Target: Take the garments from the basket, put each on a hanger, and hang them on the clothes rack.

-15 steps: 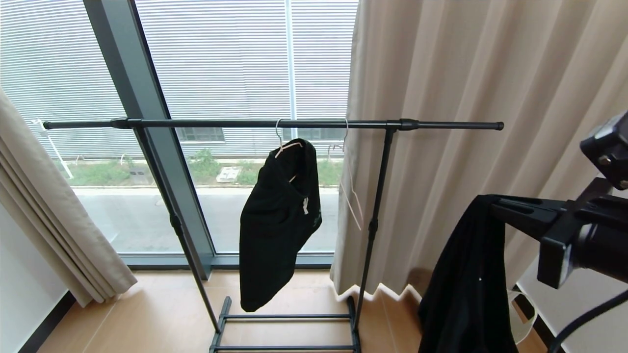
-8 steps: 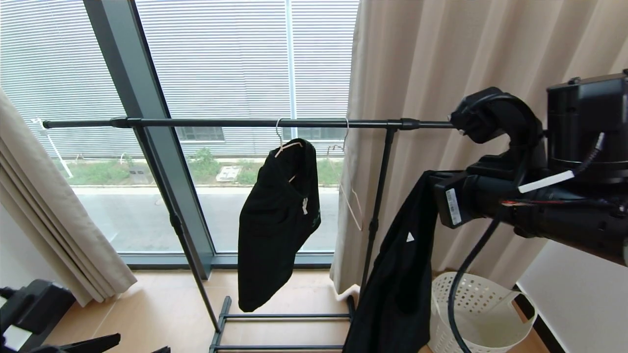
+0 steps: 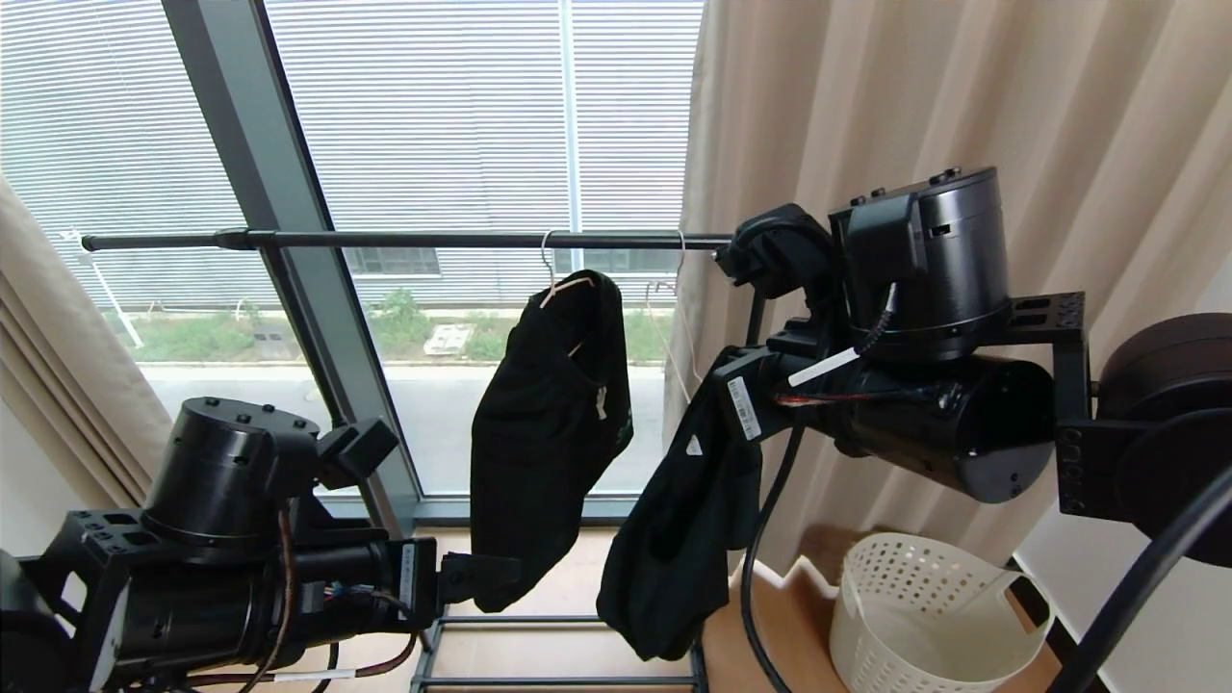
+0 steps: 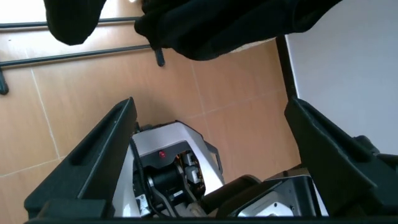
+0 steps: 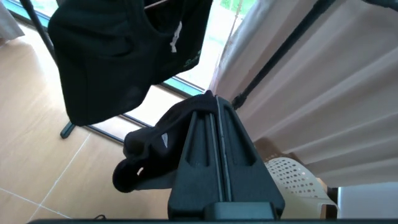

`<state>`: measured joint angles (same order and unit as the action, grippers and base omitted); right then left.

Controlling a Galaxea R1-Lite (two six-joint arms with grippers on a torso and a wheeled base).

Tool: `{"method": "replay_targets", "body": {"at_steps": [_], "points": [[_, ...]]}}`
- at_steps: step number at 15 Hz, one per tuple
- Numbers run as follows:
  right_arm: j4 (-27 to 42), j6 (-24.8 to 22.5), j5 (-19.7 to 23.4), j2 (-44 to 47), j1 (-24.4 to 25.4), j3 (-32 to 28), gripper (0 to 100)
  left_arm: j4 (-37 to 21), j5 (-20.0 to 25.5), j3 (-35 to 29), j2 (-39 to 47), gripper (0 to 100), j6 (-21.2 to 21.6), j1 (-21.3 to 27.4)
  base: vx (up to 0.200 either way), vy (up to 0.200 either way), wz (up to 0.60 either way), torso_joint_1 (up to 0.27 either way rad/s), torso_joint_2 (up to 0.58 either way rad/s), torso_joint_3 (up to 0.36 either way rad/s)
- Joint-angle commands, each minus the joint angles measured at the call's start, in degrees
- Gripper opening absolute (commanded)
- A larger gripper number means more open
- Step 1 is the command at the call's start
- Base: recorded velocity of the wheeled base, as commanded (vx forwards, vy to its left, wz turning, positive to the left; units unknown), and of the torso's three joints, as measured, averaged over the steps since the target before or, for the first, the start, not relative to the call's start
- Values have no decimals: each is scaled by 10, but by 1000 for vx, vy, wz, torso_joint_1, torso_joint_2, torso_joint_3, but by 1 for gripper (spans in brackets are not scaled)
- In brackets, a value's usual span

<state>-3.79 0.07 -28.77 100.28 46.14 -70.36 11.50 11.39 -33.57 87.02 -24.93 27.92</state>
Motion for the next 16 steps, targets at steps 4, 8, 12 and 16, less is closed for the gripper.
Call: {"method": "replay_targets", "body": {"at_steps": [4, 8, 12, 16], "points": [[-2, 25, -37, 40, 40, -21, 0, 1, -17, -47, 61, 100, 0, 70, 0, 0, 0, 0, 0, 0], [4, 24, -37, 46, 59, -31, 0, 10, -30, -35, 60, 100, -1, 110, 0, 0, 0, 0, 0, 0], [3, 32, -37, 44, 81, -26, 0, 70, -34, -40, 82, 100, 1, 125, 0, 0, 0, 0, 0, 0], [2, 38, -38, 44, 94, -24, 0, 77, -44, -76, 114, 100, 0, 126, 0, 0, 0, 0, 0, 0]]}}
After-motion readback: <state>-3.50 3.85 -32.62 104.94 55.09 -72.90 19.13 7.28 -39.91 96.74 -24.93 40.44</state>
